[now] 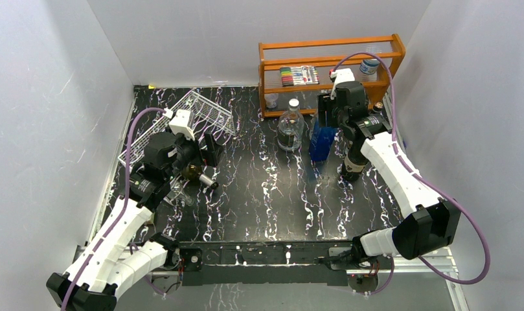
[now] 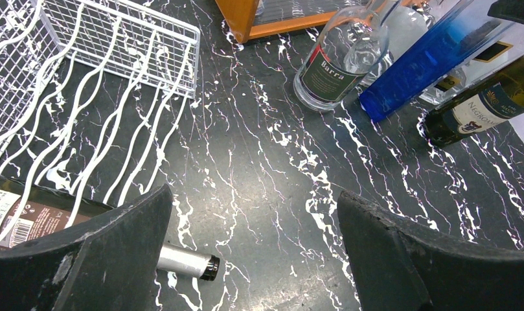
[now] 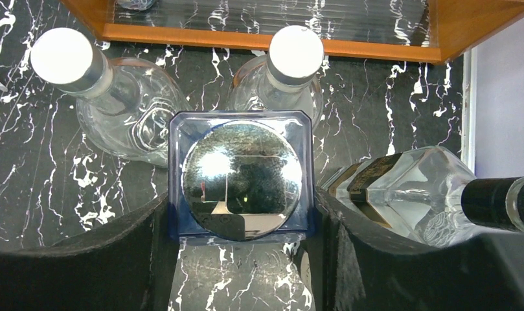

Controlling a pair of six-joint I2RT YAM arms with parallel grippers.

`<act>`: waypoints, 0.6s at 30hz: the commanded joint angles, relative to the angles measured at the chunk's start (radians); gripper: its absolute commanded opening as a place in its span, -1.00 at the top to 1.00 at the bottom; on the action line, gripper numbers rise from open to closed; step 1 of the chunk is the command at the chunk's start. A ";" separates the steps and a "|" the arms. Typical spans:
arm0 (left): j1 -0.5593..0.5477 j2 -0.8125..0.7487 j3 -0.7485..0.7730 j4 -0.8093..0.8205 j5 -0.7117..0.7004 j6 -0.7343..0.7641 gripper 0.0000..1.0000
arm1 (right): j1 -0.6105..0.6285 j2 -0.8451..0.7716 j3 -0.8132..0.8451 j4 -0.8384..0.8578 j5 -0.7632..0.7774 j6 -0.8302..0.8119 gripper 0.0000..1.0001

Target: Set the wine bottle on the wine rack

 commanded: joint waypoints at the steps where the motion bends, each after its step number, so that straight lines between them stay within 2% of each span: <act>1: 0.007 -0.006 0.000 0.013 0.052 0.005 -0.96 | -0.003 -0.032 0.026 0.026 -0.004 -0.009 -0.20; 8: 0.007 0.001 -0.006 0.037 0.147 0.018 -0.96 | -0.004 -0.092 0.057 -0.045 -0.036 0.042 0.01; 13: 0.006 0.009 -0.027 0.103 0.330 0.040 -0.96 | -0.003 -0.165 0.031 -0.082 -0.157 0.101 0.06; 18: 0.006 0.001 -0.066 0.191 0.426 0.037 -0.96 | -0.001 -0.251 -0.022 -0.098 -0.256 0.146 0.06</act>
